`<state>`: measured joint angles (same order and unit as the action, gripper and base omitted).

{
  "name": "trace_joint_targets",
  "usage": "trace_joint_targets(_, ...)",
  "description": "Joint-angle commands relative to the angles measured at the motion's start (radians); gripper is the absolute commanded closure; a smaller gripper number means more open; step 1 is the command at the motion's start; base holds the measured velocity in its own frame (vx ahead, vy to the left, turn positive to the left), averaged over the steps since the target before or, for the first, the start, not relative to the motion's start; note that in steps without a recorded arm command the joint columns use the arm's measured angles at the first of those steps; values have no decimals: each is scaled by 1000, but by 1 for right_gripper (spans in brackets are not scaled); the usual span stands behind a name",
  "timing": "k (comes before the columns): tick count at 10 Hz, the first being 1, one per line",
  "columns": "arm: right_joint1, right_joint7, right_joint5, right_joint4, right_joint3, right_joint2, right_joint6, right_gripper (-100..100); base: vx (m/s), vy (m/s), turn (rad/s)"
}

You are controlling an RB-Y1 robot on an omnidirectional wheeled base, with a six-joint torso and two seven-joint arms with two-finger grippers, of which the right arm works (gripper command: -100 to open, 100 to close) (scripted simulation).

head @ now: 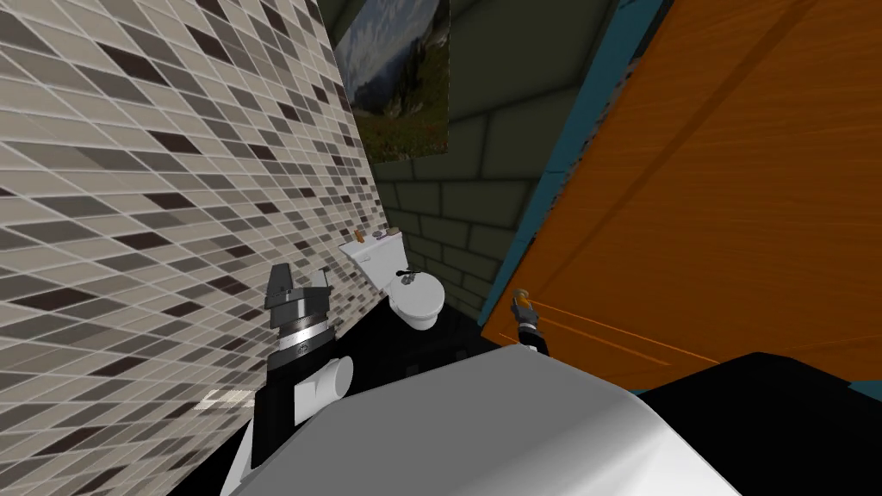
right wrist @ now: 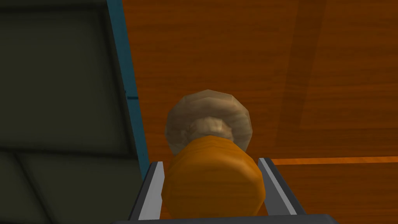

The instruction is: Pull the door open

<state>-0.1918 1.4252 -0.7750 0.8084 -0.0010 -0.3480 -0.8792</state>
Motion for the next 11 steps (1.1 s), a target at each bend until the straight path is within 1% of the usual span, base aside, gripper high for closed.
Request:
trace_joint_targets(1, -1, 14, 12, 11, 20, -7, -2, 100, -206, 25, 59)
trace_joint_targets(2, -5, 24, 22, 20, 36, -12, -1, 100, -243, 50, 67)
trace_joint_targets(3, -7, 28, 26, 24, 44, -14, -1, 100, -228, 10, 49)
trace_joint_targets(4, -15, 20, 21, 31, 36, -12, 5, 100, -95, 0, 26)
trace_joint_targets(5, -23, 32, 32, 37, 58, -16, 2, 100, -172, 13, 62)
trace_joint_targets(6, -27, 39, 39, 43, 69, -20, -1, 100, -266, 3, 79)
trace_joint_targets(8, -43, 63, 62, 62, 109, -36, -13, 100, -282, 7, 82)
trace_joint_targets(11, -58, 88, 86, 82, 150, -51, -25, 100, -250, 16, 61)
